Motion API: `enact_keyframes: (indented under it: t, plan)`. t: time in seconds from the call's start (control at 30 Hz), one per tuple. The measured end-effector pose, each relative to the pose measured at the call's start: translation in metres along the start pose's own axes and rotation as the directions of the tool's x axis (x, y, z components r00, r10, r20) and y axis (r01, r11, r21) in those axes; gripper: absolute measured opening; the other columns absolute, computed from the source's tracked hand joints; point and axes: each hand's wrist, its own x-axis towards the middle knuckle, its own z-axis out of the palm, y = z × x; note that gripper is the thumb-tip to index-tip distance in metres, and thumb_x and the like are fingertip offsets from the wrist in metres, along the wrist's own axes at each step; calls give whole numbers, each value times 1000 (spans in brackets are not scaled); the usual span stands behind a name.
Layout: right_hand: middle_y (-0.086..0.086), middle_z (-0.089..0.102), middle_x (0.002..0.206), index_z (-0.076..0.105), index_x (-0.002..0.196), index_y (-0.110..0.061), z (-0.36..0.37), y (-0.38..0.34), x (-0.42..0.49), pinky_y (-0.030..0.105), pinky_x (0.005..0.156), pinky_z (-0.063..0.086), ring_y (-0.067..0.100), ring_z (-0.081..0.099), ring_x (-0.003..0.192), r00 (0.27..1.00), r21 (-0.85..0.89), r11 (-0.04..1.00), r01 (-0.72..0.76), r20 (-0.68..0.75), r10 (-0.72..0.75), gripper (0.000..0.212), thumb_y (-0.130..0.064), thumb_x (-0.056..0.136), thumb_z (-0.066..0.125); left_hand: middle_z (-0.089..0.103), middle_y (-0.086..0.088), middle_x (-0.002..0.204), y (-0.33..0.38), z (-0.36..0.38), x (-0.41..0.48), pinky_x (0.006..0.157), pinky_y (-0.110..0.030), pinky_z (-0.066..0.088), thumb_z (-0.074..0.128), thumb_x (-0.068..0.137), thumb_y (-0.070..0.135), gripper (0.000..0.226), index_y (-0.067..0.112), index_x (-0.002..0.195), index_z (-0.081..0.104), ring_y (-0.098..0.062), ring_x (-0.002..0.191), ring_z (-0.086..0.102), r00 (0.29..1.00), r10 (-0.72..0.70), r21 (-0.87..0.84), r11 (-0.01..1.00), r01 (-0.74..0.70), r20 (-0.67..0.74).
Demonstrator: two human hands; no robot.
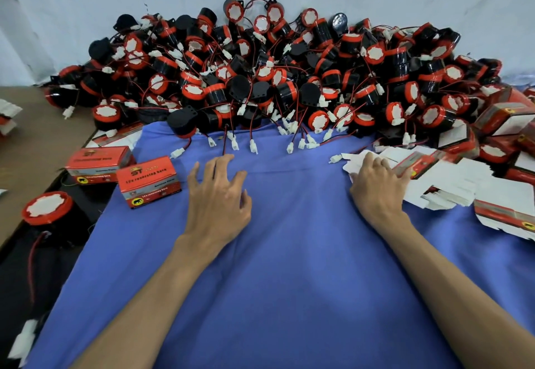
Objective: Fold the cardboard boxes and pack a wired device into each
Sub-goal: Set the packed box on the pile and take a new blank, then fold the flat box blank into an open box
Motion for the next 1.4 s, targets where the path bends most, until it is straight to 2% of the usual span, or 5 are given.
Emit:
enact_keyframes:
  t: [0.3, 0.57, 0.9, 1.1, 1.4]
  plan:
    - [19, 20, 153, 31, 140, -12, 0, -9, -6, 59, 109, 18, 34, 21, 140, 1000, 39, 999, -9, -1, 9, 57, -38, 93, 49, 59, -20, 128, 0, -2, -1, 96, -56, 43, 75, 74, 12, 30, 4, 103, 72, -38, 117, 57, 999, 32, -78, 996, -32, -4]
    - [14, 39, 120, 48, 118, -12, -10, -1, -4, 46, 89, 29, 33, 39, 106, 984, 208, 977, -36, -165, 72, 68, -51, 68, 72, 59, -17, 125, 0, 1, -1, 91, -50, 45, 72, 79, 12, 27, 6, 106, 71, -36, 112, 59, 995, 78, -162, 983, -87, -61]
    - [4, 36, 120, 46, 124, -21, -27, -61, -55, 38, 86, 25, 20, 45, 101, 616, 331, 599, 729, -700, -363, 67, -51, 69, 70, 55, -12, 115, 15, -6, -4, 100, -23, 39, 50, 94, 21, 34, -2, 117, 60, -21, 108, 52, 937, 172, -504, 805, -312, -304]
    - [13, 50, 114, 58, 121, -9, -23, -74, -77, 45, 90, 38, 16, 51, 99, 582, 488, 345, 801, -502, -640, 60, -12, 62, 68, 62, 3, 113, 30, -2, -5, 96, -40, 33, 43, 95, 34, 33, 27, 121, 63, -21, 113, 49, 938, 18, -398, 908, 129, 345]
    - [2, 47, 108, 64, 99, -8, -27, -63, -62, 51, 87, 43, 21, 49, 106, 966, 898, 373, 235, -259, 15, 28, -10, 74, 50, 48, 17, 90, 29, 17, -6, 80, -33, 17, 44, 73, 81, 48, 34, 84, 45, -7, 95, 41, 924, -17, -252, 960, 123, 383]
